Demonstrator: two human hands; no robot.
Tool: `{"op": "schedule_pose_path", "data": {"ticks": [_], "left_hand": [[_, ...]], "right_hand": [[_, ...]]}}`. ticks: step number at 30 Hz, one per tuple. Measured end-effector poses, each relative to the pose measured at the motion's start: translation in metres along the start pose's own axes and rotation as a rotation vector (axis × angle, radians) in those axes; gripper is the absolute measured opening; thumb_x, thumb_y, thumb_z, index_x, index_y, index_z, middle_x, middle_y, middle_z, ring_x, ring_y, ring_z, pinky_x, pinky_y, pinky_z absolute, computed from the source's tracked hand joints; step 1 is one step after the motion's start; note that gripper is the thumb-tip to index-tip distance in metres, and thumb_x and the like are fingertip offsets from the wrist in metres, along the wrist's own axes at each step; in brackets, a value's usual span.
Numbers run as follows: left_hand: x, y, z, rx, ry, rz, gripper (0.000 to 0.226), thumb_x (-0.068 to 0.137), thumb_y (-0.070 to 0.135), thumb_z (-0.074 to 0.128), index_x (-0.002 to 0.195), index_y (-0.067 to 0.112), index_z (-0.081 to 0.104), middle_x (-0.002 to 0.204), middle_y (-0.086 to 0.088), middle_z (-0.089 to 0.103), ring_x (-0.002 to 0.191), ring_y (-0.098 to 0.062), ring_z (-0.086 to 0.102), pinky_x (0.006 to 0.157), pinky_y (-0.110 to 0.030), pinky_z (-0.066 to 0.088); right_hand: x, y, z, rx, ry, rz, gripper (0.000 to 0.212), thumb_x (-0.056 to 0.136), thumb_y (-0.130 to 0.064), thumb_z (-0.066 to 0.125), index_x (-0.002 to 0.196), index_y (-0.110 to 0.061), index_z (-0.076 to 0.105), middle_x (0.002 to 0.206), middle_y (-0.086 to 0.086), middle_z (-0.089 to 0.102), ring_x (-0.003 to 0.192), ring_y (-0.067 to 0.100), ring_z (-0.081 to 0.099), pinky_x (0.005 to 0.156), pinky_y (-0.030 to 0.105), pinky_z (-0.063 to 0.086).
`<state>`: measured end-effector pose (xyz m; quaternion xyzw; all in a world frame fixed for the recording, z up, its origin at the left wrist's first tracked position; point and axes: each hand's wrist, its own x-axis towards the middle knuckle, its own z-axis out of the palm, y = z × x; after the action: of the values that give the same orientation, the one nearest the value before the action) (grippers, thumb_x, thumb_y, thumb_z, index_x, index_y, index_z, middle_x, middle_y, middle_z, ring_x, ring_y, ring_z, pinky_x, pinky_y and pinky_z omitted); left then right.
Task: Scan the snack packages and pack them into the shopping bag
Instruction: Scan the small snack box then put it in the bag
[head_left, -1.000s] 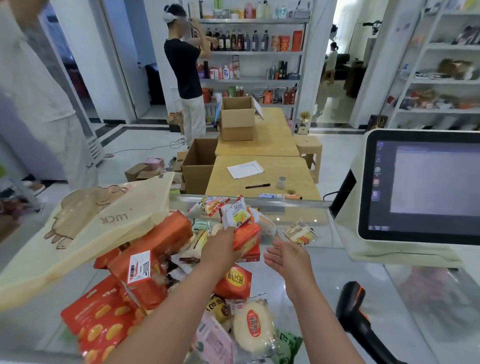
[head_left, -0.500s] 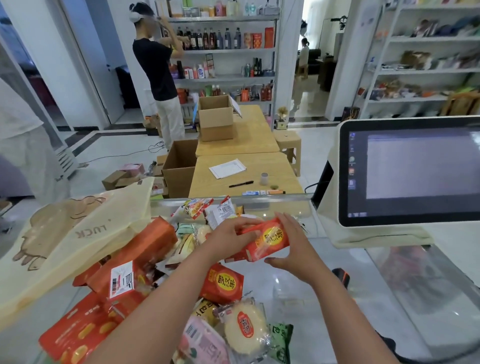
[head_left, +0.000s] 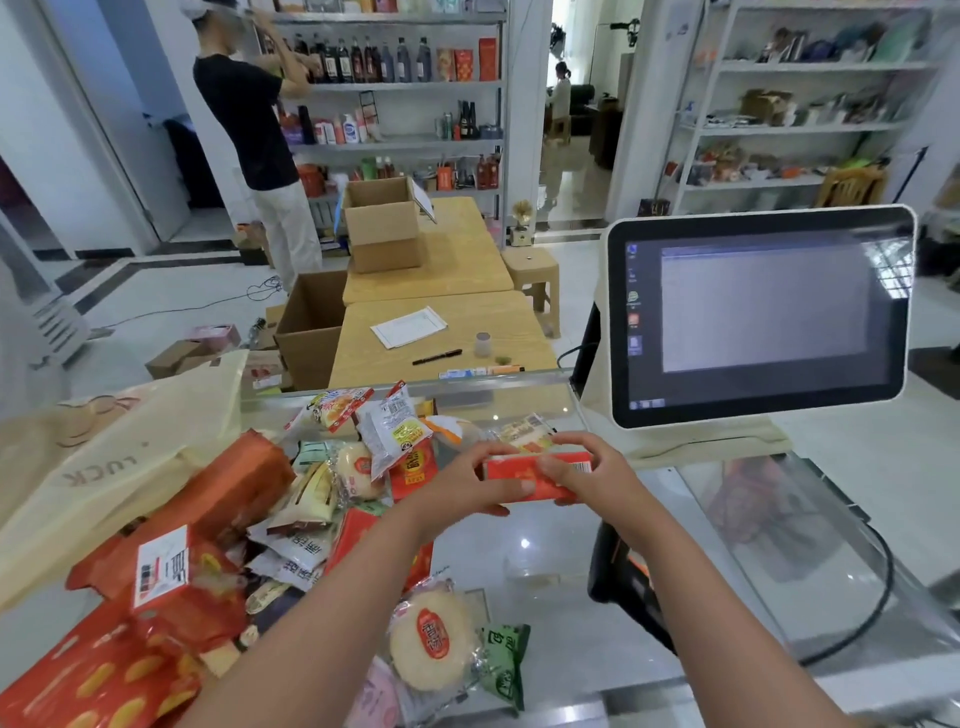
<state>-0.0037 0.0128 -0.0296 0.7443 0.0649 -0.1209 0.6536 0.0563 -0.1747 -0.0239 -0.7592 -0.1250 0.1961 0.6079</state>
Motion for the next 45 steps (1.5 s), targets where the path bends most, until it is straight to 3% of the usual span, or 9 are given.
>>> {"op": "schedule_pose_path", "data": {"ticks": [7, 11, 14, 17, 22, 25, 30, 35, 45], "left_hand": [[0.012, -0.024, 0.027, -0.363, 0.186, -0.02, 0.03, 0.086, 0.014, 0.069, 0.113, 0.021, 0.058, 0.116, -0.013, 0.061, 0.096, -0.022, 0.065, 0.08, -0.031, 0.057], [0.02, -0.033, 0.043, -0.446, 0.354, -0.071, 0.019, 0.089, 0.015, 0.064, 0.104, 0.023, 0.057, 0.106, -0.007, 0.064, 0.089, -0.018, 0.064, 0.073, -0.029, 0.056], [0.028, -0.042, 0.054, -0.43, 0.437, -0.106, 0.018, 0.088, 0.016, 0.066, 0.1, 0.023, 0.056, 0.103, -0.005, 0.063, 0.09, -0.017, 0.064, 0.077, -0.029, 0.057], [0.036, -0.05, 0.068, -0.379, 0.467, -0.119, 0.018, 0.087, 0.016, 0.067, 0.098, 0.023, 0.054, 0.103, -0.004, 0.063, 0.093, -0.019, 0.063, 0.081, -0.032, 0.055], [0.04, -0.062, 0.078, -0.382, 0.496, -0.104, 0.02, 0.087, 0.019, 0.067, 0.1, 0.023, 0.052, 0.108, -0.007, 0.062, 0.097, -0.02, 0.061, 0.088, -0.036, 0.053], [0.042, -0.064, 0.082, -0.316, 0.504, -0.103, 0.024, 0.086, 0.024, 0.069, 0.1, 0.024, 0.05, 0.108, -0.005, 0.06, 0.098, -0.017, 0.058, 0.088, -0.034, 0.051], [0.04, -0.067, 0.084, -0.188, 0.485, -0.072, 0.038, 0.081, 0.031, 0.075, 0.107, 0.019, 0.051, 0.107, -0.001, 0.058, 0.094, -0.012, 0.057, 0.077, -0.025, 0.047], [0.04, -0.067, 0.085, -0.145, 0.498, -0.069, 0.037, 0.084, 0.025, 0.072, 0.113, 0.016, 0.05, 0.106, 0.002, 0.056, 0.092, -0.01, 0.055, 0.07, -0.022, 0.046], [0.047, -0.073, 0.081, -0.136, 0.5, -0.078, 0.031, 0.083, 0.026, 0.073, 0.104, 0.025, 0.05, 0.104, 0.005, 0.055, 0.095, -0.009, 0.055, 0.084, -0.03, 0.052]], "right_hand": [[-0.009, 0.016, -0.016, 0.148, 0.154, 0.085, 0.018, 0.093, -0.021, 0.06, 0.111, -0.018, 0.06, 0.099, 0.012, 0.068, 0.09, 0.022, 0.069, 0.077, 0.03, 0.058], [-0.024, 0.031, -0.042, -0.098, 0.297, 0.051, 0.015, 0.091, -0.021, 0.062, 0.106, -0.024, 0.059, 0.097, 0.006, 0.066, 0.087, 0.019, 0.065, 0.074, 0.027, 0.053], [-0.042, 0.039, -0.05, -0.288, 0.252, 0.155, 0.034, 0.083, -0.034, 0.07, 0.106, -0.018, 0.051, 0.084, 0.002, 0.055, 0.072, 0.013, 0.055, 0.06, 0.024, 0.041], [-0.06, 0.048, -0.052, -0.425, 0.111, 0.362, 0.055, 0.075, -0.047, 0.074, 0.105, -0.015, 0.042, 0.095, 0.001, 0.056, 0.077, 0.011, 0.055, 0.059, 0.025, 0.037], [-0.072, 0.07, -0.036, -0.742, 0.015, 0.306, 0.077, 0.063, -0.049, 0.082, 0.12, -0.018, 0.041, 0.113, 0.001, 0.054, 0.104, 0.021, 0.056, 0.08, 0.03, 0.048], [-0.073, 0.083, -0.024, -0.888, 0.086, 0.267, 0.062, 0.069, -0.04, 0.079, 0.115, -0.02, 0.043, 0.112, 0.005, 0.054, 0.105, 0.024, 0.055, 0.084, 0.035, 0.05], [-0.073, 0.082, -0.035, -0.668, 0.176, 0.198, 0.029, 0.073, -0.024, 0.069, 0.094, -0.017, 0.051, 0.088, 0.0, 0.06, 0.079, 0.018, 0.057, 0.053, 0.02, 0.037], [-0.081, 0.058, -0.05, -0.534, 0.32, 0.137, 0.015, 0.077, -0.026, 0.065, 0.083, -0.014, 0.057, 0.072, -0.004, 0.058, 0.066, 0.008, 0.053, 0.051, 0.023, 0.036], [-0.083, 0.036, -0.051, -0.337, 0.312, 0.123, 0.007, 0.075, -0.018, 0.067, 0.072, -0.015, 0.061, 0.062, 0.0, 0.061, 0.059, 0.016, 0.057, 0.054, 0.028, 0.051]]}}
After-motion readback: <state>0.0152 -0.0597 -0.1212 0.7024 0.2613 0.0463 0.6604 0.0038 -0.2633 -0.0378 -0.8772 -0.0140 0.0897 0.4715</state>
